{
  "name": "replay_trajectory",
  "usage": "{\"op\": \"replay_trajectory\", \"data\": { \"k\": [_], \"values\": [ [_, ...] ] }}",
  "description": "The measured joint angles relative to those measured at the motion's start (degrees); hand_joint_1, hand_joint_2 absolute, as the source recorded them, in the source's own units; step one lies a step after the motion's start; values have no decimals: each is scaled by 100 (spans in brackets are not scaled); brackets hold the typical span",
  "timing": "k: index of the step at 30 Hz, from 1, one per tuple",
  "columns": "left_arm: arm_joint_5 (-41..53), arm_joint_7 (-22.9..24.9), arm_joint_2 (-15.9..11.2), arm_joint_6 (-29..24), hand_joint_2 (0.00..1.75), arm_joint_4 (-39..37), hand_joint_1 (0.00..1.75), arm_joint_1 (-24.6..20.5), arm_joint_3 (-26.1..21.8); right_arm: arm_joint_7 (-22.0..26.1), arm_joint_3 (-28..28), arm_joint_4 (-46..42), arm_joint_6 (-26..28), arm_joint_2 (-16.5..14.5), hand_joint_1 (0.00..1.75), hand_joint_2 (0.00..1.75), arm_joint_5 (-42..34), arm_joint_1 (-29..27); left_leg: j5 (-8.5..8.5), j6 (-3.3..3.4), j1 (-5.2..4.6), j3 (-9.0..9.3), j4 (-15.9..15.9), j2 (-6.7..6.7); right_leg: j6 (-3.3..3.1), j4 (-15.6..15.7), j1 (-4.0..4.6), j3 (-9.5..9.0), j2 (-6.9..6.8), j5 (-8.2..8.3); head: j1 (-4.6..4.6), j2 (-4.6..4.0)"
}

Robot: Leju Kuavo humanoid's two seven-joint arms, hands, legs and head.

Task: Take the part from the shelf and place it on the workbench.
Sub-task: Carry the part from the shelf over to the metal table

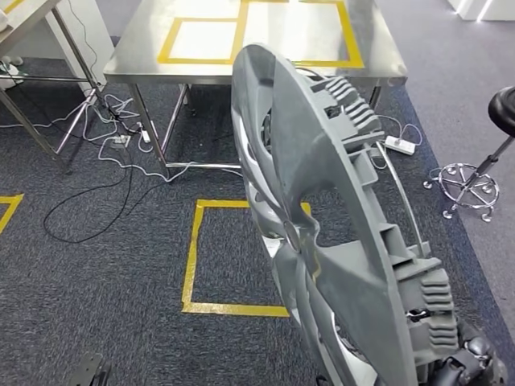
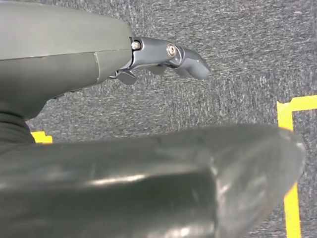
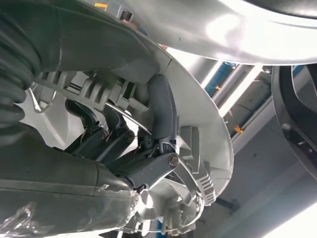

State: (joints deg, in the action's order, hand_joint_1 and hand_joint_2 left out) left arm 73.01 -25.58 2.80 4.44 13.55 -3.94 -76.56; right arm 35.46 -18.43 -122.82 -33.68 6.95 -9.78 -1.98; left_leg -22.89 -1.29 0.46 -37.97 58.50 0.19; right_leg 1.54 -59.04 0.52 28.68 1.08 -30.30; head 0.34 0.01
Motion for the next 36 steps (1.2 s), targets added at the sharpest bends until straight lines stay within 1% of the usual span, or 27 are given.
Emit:
{"op": "replay_trajectory", "data": {
  "k": [1, 2, 3, 4, 6, 7, 8, 9, 10, 12, 13, 14, 16, 18, 19, 21, 22, 23, 24, 25, 27, 28, 29, 32, 33, 34, 36],
  "values": [
    [-1, -3, 5, 0, 0, 0, 0, 0, 0, -2, 2, 0, 3, 0, 175, 175, 4, 0, 3, 42, 6, 50, -19, -6, 38, -1, -1, -57, -5, -18, 4, 0],
    [-1, -5, 8, 0, 0, 0, 0, -2, 0, -2, 3, 0, 4, 0, 175, 175, 6, 3, -12, 82, 13, 110, -23, -10, 70, -102, -3, -29, -17, -39, 17, 0],
    [-1, -8, 10, 0, 0, 0, 0, -3, 0, -1, 4, 0, 6, 0, 175, 175, 8, 6, -32, 114, 17, 173, -25, -14, 96, -330, -6, 81, -28, -87, 25, 0],
    [-1, -11, 11, 0, 0, 0, 0, -1, 0, 1, 5, 0, 8, 0, 175, 175, 10, 7, -72, 134, 14, 221, -27, -15, 112, -683, -9, 291, -40, -165, 34, 0],
    [-1, -16, 9, 0, 0, 0, 0, 0, 0, 3, 7, 2, 11, 0, 175, 175, 14, -1, -169, 152, 7, 306, -27, -15, 131, -1399, -11, 820, -48, -468, 42, 1],
    [-1, -18, 7, 0, 0, 0, 0, 2, 0, 3, 8, 4, 13, 0, 175, 175, 16, -8, -225, 154, 4, 363, -27, -18, 136, -1563, -11, 1011, -48, -617, 43, 1],
    [-1, -20, 5, 0, 0, 0, 0, 4, 0, 3, 9, 8, 13, 0, 175, 175, 19, -14, -286, 154, 1, 437, -27, -22, 135, -1538, -11, 1109, -48, -665, 43, 1],
    [-1, -22, 4, 0, 0, 0, 0, 5, 0, 4, 10, 11, 13, 0, 175, 175, 20, -18, -352, 149, -1, 525, -27, -26, 124, -1335, -11, 1121, -49, -563, 45, 0],
    [-1, -26, 2, 0, 0, 0, 0, 6, 0, 4, 13, 14, 13, 0, 175, 175, 21, -18, -422, 139, -2, 615, -29, -30, 105, -1000, -11, 1073, -51, -296, 46, -1],
    [-1, -34, -1, 0, 0, 0, 0, 1, 0, 7, 17, 19, 13, 0, 175, 175, 22, -21, -556, 97, -11, 766, -21, -34, 46, -351, -3, 958, -70, 368, 50, -1],
    [-1, -39, -2, 0, 0, 0, 0, -1, 0, 7, 20, 20, 13, 0, 175, 175, 22, -22, -612, 65, -13, 811, -29, -35, 11, -177, 9, 912, -78, 592, 47, -1],
    [-1, -44, -2, 0, 0, 0, 0, -5, 0, 7, 24, 22, 13, 0, 175, 175, 21, -22, -638, 28, -14, 851, -23, -36, -27, -105, 23, 887, -81, 688, 46, -1],
    [-1, -60, 5, 0, 0, -1, 0, -16, 1, 6, 32, 18, 14, 0, 175, 175, 21, -15, -648, -34, -5, 897, 13, -35, -99, -72, 31, 788, -69, 689, 38, -1],
    [-1, -73, 19, 0, 0, -1, 0, -36, 2, 5, 38, 10, 16, 0, 175, 175, 20, -5, -650, -79, -2, 756, 340, -34, -158, -33, 11, 677, -65, 653, 26, -1],
    [-2, -76, 20, -1, 0, -1, 0, -42, 2, 7, 41, 7, 16, 0, 175, 175, 19, -1, -715, -100, -1, 567, 647, -33, -180, -20, 4, 630, -65, 622, 18, -1],
    [-4, -78, 16, -1, 0, -1, 0, -34, 2, 5, 47, 7, 17, 0, 175, 175, 19, 1, -1002, -133, -2, 79, 1301, -33, -205, -15, 3, 555, -55, 539, 11, -1],
    [-5, -78, 15, -1, 0, -2, 0, -25, 2, 4, 49, 8, 17, 0, 175, 175, 19, -1, -1137, -140, -2, -117, 1486, -33, -208, -15, 3, 510, -47, 493, 9, -1],
    [-5, -78, 15, -1, 0, -2, 0, -16, 2, 2, 50, 9, 17, 0, 175, 175, 19, -2, -1180, -140, -2, -236, 1515, -33, -210, -15, 3, 452, -40, 445, 11, -1],
    [-5, -78, 14, 0, 0, -2, 0, -11, 2, 1, 51, 10, 17, 0, 175, 175, 19, -3, -1086, -133, -3, -267, 1380, -33, -206, -15, 3, 384, -35, 393, 10, -1],
    [-5, -78, 10, -1, 0, -1, 0, -9, 2, 1, 51, 10, 17, 0, 175, 175, 19, -1, -851, -119, -4, -218, 1095, -32, -197, -13, 2, 306, -33, 336, 10, -1],
    [-5, -78, 1, -2, 0, -1, 0, -4, 2, 1, 54, 13, 17, -1, 175, 175, 19, 5, -245, -81, -7, -62, 383, -27, -156, -14, 14, 188, -29, 214, 5, -1],
    [-5, -78, -1, -1, 0, -1, 0, -2, 2, 1, 55, 15, 17, -1, 175, 175, 19, 8, -47, -61, -12, -1, 128, -25, -127, -1, 23, 155, -24, 157, 5, -1],
    [-5, -78, -1, -1, 0, -2, 0, -1, 2, 1, 56, 17, 19, -1, 175, 175, 19, 11, 42, -39, -13, 28, -20, -26, -91, -1, 33, 119, -19, 128, 1, 0],
    [-5, -80, 3, -1, 0, -1, 0, -2, 2, 0, 60, 22, 21, -1, 175, 175, 19, 22, 3, 62, -1, 147, -98, -44, 13, -24, 35, 14, -29, 59, 10, 0],
    [-5, -81, 4, -1, 0, -1, 0, -3, 2, 1, 61, 24, 22, -1, 175, 175, 21, 32, -22, 97, 3, 204, -99, -48, 42, -156, 30, 66, -38, -27, 19, -1],
    [-5, -82, 4, -1, 0, -1, 0, -4, 2, 2, 61, 25, 22, -1, 175, 175, 22, 42, -53, 126, 4, 260, -100, -50, 70, -414, 23, 196, -46, -157, 22, 0],
    [-5, -83, 2, -1, 0, -1, 0, -4, 2, 7, 62, 25, 23, 0, 175, 175, 27, 53, -140, 150, 0, 347, -99, -50, 103, -1151, 10, 647, -51, -470, 31, -1]
  ]
}}
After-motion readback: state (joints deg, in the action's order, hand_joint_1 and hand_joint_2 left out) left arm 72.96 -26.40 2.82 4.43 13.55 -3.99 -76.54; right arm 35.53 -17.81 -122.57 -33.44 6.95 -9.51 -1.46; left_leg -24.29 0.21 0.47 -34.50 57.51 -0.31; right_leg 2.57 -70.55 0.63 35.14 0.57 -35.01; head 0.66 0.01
